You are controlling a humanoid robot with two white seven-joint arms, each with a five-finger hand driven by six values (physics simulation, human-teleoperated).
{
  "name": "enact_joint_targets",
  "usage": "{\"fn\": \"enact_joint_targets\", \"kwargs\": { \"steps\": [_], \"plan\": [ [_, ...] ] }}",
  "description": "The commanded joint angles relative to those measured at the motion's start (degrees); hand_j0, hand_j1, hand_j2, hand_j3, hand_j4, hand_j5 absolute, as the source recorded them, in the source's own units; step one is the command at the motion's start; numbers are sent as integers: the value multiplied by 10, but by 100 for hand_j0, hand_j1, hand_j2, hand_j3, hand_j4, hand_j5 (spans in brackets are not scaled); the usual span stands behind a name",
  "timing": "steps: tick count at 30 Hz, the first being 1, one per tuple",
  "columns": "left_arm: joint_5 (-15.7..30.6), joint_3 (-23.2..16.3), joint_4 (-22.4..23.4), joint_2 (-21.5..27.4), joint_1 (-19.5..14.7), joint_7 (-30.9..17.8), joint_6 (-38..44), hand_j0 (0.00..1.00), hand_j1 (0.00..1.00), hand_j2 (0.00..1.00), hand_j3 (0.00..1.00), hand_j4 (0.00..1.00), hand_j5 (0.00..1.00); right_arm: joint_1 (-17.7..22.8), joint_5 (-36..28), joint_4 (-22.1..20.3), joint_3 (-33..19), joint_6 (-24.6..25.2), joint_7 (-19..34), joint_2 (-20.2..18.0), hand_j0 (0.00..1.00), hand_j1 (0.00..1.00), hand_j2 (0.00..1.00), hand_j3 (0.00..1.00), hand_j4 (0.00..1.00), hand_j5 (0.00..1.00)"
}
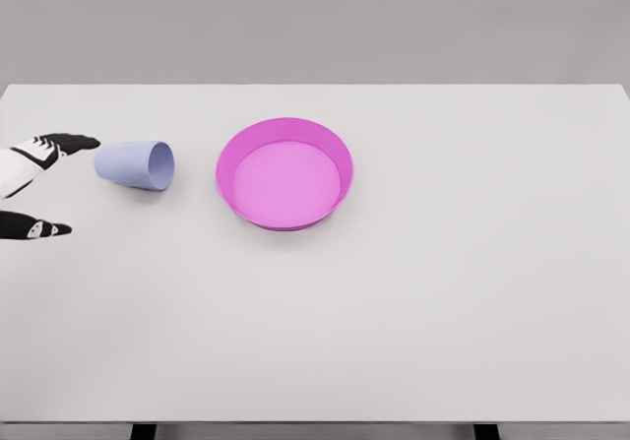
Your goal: Flip the cup with left arm and place it on the plate
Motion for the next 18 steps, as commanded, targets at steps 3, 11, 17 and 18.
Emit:
{"fn": "enact_joint_targets", "kwargs": {
  "steps": [3,11,17,18],
  "plan": [
    [45,-38,4,37,-7,-10,1,100,100,100,100,100,100,0,0,0,0,0,0,0,100,100,100,100,100,100],
    [137,-154,62,86,-86,-10,1,100,100,100,100,100,100,0,0,0,0,0,0,0,100,100,100,100,100,100],
    [148,-182,103,86,-126,-12,1,100,100,100,100,100,100,0,0,0,0,1,0,0,100,100,100,100,100,100],
    [146,-189,105,86,-136,-12,1,100,100,100,100,100,100,0,0,0,0,0,0,0,100,100,100,100,100,100]
  ]
}}
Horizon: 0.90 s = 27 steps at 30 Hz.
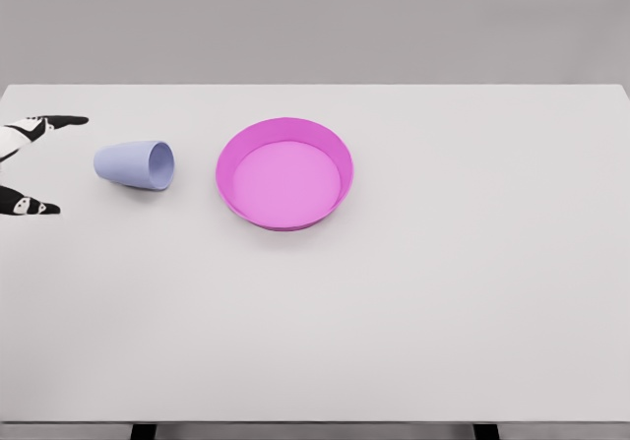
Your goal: Flip the cup with left arm and place it on the plate
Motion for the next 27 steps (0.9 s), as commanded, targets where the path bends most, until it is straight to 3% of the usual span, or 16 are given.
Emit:
{"fn": "enact_joint_targets", "kwargs": {
  "steps": [1,5,10,19,21,27],
  "plan": [
    [2,-14,9,0,-3,0,14,100,100,100,100,100,100,0,0,0,0,0,0,0,100,100,100,100,100,100],
    [2,-21,11,-7,-26,0,41,100,100,100,100,100,100,0,0,0,0,0,0,0,100,100,100,100,100,100],
    [-15,-147,40,-35,-131,0,65,100,100,100,100,100,100,0,0,0,0,0,0,0,100,100,100,100,100,100],
    [-20,-169,40,-50,-154,0,67,100,100,100,100,100,100,0,0,0,0,0,0,0,100,100,100,100,100,100],
    [-20,-200,44,-50,-175,1,98,100,100,100,100,100,100,0,0,0,0,0,0,0,100,100,100,100,100,100],
    [-20,-209,48,-65,-182,1,158,100,100,100,100,100,100,0,0,0,0,0,0,0,100,100,100,100,100,100]
  ]
}}
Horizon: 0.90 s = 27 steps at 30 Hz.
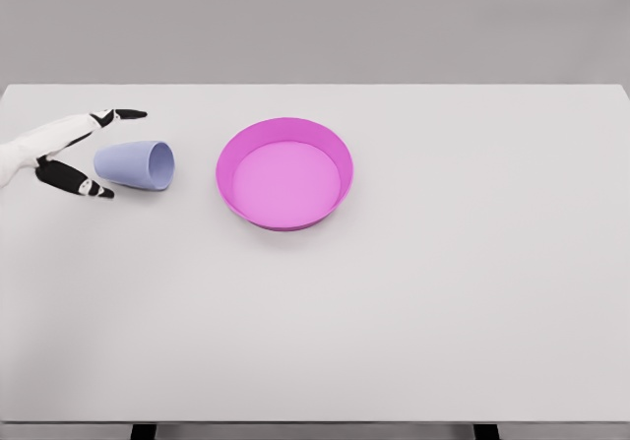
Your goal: Flip the cup with left arm and place it on the plate
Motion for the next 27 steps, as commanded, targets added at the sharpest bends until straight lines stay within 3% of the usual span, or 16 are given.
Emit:
{"fn": "enact_joint_targets", "kwargs": {
  "steps": [1,4,27],
  "plan": [
    [4,-15,3,-10,-3,0,33,100,100,100,100,100,100,0,0,0,0,1,0,0,100,100,100,100,100,100],
    [4,-40,28,-22,-27,0,38,100,100,100,100,100,100,0,0,0,0,1,0,0,100,100,100,100,100,100],
    [3,-79,82,-76,-58,0,80,99,99,99,99,99,99,0,0,0,0,1,1,0,100,100,100,100,100,100]
  ]
}}
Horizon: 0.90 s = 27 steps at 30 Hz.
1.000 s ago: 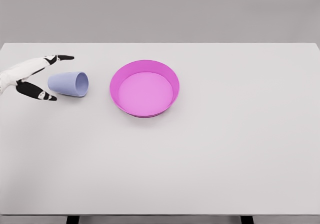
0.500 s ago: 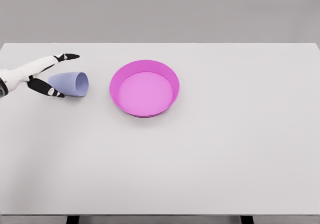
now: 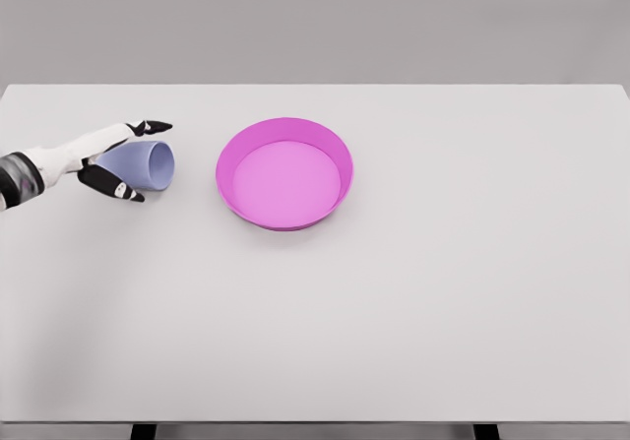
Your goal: Flip the cup with left arm and place it on the plate
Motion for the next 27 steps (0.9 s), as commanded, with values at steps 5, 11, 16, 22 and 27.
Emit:
{"fn": "enact_joint_targets", "kwargs": {
  "steps": [5,11,16,22,27],
  "plan": [
    [1,-1,9,-8,0,0,3,94,94,94,94,94,94,0,0,0,0,1,0,0,100,100,100,100,100,100],
    [-8,-1,7,-11,-2,1,2,83,83,83,83,83,83,0,0,0,0,1,0,0,100,100,100,100,100,100],
    [-8,-1,7,-14,-4,1,2,80,80,80,80,80,80,0,0,0,0,0,0,0,100,100,100,100,100,100],
    [-8,-1,7,-15,-4,1,2,78,78,78,78,78,78,1,0,0,0,1,0,0,100,100,100,100,100,100],
    [3,0,6,-15,-4,2,-3,77,77,77,77,77,77,0,0,0,0,1,0,0,100,100,100,100,100,100]
  ]
}}
